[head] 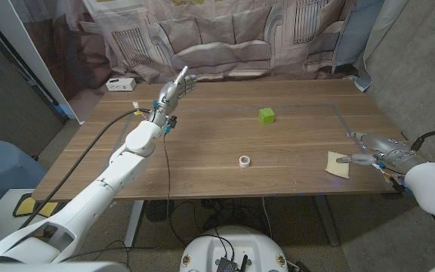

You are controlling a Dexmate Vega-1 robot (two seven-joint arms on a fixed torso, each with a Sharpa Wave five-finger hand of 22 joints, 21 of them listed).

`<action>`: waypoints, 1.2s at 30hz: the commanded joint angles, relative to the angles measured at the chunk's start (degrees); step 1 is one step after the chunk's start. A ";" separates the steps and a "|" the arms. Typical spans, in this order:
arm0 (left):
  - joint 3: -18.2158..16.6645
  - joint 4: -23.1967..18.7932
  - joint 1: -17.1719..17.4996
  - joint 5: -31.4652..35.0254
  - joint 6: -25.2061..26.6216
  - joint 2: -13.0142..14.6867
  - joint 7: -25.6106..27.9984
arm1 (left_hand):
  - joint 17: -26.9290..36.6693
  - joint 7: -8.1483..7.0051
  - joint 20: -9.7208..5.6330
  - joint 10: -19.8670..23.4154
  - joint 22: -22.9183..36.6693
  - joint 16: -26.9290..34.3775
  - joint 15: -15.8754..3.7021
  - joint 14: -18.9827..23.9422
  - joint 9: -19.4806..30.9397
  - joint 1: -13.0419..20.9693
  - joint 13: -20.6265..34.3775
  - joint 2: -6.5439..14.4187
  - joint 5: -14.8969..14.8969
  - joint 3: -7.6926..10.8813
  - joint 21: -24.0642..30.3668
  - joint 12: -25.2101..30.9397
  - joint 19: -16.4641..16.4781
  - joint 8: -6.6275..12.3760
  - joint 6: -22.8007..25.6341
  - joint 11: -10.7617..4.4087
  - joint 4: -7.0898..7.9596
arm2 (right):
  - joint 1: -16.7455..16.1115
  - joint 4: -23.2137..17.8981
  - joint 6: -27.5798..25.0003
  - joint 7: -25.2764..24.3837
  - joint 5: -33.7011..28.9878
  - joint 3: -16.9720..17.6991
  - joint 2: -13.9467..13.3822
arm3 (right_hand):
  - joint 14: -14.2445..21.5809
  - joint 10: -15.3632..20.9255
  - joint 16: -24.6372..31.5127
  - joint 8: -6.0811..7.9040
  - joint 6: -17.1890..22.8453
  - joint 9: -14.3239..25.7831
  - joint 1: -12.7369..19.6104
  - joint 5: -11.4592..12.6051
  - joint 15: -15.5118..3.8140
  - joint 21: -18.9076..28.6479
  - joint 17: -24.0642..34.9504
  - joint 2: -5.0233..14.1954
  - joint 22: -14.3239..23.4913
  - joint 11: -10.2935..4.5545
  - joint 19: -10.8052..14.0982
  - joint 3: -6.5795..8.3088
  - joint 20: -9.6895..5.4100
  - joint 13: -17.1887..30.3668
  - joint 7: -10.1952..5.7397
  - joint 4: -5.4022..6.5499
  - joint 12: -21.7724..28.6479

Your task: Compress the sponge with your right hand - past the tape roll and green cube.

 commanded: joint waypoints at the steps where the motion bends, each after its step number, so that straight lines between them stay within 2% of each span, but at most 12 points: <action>1: -0.07 0.11 0.45 -0.02 -0.14 -0.14 0.14 | 0.15 0.00 0.14 0.47 0.08 -0.20 0.03 0.44 0.22 0.15 0.05 0.69 -0.19 -0.09 -0.18 -0.15 0.60 -0.07 0.33 0.07 -0.35 | 2.14 0.81 -4.12 2.17 -1.52 -2.53 -3.68 | 0.87 0.93 0.41 0.55 0.99 0.26 0.83 0.51 0.02 0.61 -0.05 -0.36 0.06 -0.19 1.02 0.03 0.03 0.01 -0.14 0.01 0.46; 12: 0.21 1.11 -0.29 0.13 0.19 -0.75 0.46 | 0.15 0.00 0.09 0.58 0.09 -0.22 0.11 0.44 0.22 0.17 0.05 0.75 -0.21 -0.09 -0.19 -0.19 0.65 -0.10 0.36 0.19 -0.39 | 5.65 4.26 -5.27 0.85 -0.30 -5.97 -7.53 | 2.25 2.56 0.83 1.08 2.60 0.27 1.81 0.77 -0.07 0.86 -0.04 -0.35 0.07 -1.02 2.55 0.19 0.65 -0.03 -1.07 0.14 0.87; 23: 0.35 1.58 -0.85 0.41 0.64 -1.21 1.18 | 0.15 0.06 0.09 0.83 0.08 -0.15 0.11 0.68 0.21 0.17 0.06 0.77 -0.23 -0.13 -0.16 -0.16 0.81 -0.04 0.60 0.09 -0.43 | 7.05 6.02 -6.91 0.72 1.37 -7.49 -11.72 | 2.72 3.58 0.84 1.31 3.64 0.31 3.17 0.98 -0.10 0.74 -0.03 -0.17 0.09 -3.63 3.23 0.53 1.39 -0.05 -3.17 0.11 0.89; 27: 0.42 2.01 -1.13 0.46 0.60 -1.44 1.30 | 0.14 0.18 0.08 0.96 0.08 -0.11 0.30 0.86 0.21 0.17 0.06 0.78 -0.23 -0.14 -0.13 -0.15 0.94 0.01 0.79 0.19 -0.45 | 6.93 6.44 -6.79 -0.53 1.88 -7.86 -12.32 | 3.37 4.77 0.98 1.64 4.72 0.33 3.83 1.04 -0.11 0.71 -0.04 -0.30 0.11 -5.17 3.64 0.59 1.57 -0.05 -3.93 0.11 1.11; 28: 0.44 2.11 -1.21 0.49 0.56 -1.51 1.34 | 0.14 0.20 0.05 1.05 0.08 -0.10 0.29 0.90 0.21 0.18 0.06 0.79 -0.23 -0.14 -0.12 -0.13 0.98 0.01 0.82 0.15 -0.46 | 6.92 6.46 -6.95 -0.67 1.97 -7.99 -12.51 | 3.49 5.43 0.99 1.78 5.16 0.33 3.96 1.05 -0.13 0.71 -0.04 -0.37 0.12 -4.87 3.82 0.57 1.61 -0.05 -3.98 0.15 1.28; 31: 0.55 2.38 -1.54 0.54 0.52 -1.58 1.18 | 0.14 0.29 0.03 1.12 0.08 -0.11 0.26 0.91 0.21 0.18 0.06 0.80 -0.23 -0.14 -0.13 -0.13 0.99 0.04 0.92 0.21 -0.47 | 7.09 6.57 -7.75 -1.31 2.05 -8.80 -13.03 | 3.71 6.36 1.01 2.04 6.07 0.34 4.15 1.07 -0.24 0.70 -0.01 -0.45 0.12 -5.30 4.14 0.52 1.50 -0.06 -4.29 0.26 1.45; 33: 0.67 2.69 -1.88 0.59 0.48 -1.62 0.93 | 0.14 0.32 0.05 1.13 0.08 -0.10 0.27 0.95 0.21 0.19 0.06 0.81 -0.24 -0.14 -0.13 -0.13 0.99 0.03 0.94 0.21 -0.48 | 7.17 6.73 -7.85 -1.92 2.44 -9.19 -13.19 | 1.77 6.98 0.23 2.03 6.50 0.32 4.28 1.11 -0.30 0.20 0.04 -0.56 0.13 -4.71 3.26 0.39 0.42 -0.08 -4.10 0.47 1.37; 34: 0.71 2.82 -2.01 0.55 0.51 -1.68 0.85 | 0.14 0.26 0.04 1.14 0.08 -0.11 0.27 0.95 0.21 0.19 0.06 0.81 -0.24 -0.15 -0.13 -0.14 1.01 0.04 0.96 0.26 -0.48 | 7.21 6.73 -8.06 -1.91 2.71 -9.36 -13.38 | 1.57 7.11 0.16 2.05 6.71 0.32 4.26 1.11 -0.35 0.15 0.06 -0.64 0.13 -4.05 3.22 0.33 0.37 -0.09 -3.78 0.52 1.33; 36: 0.79 3.10 -2.29 0.52 0.50 -1.77 0.68 | 0.14 0.27 0.07 1.14 0.08 -0.09 0.30 1.02 0.21 0.19 0.06 0.82 -0.24 -0.15 -0.13 -0.15 1.05 0.04 1.00 0.15 -0.49 | 7.39 6.65 -8.96 -1.95 2.73 -10.08 -14.03 | 1.10 7.14 0.00 2.02 6.87 0.31 4.29 1.13 -0.28 0.04 0.07 -0.74 0.13 -3.68 3.04 0.24 0.19 -0.10 -3.17 0.59 1.21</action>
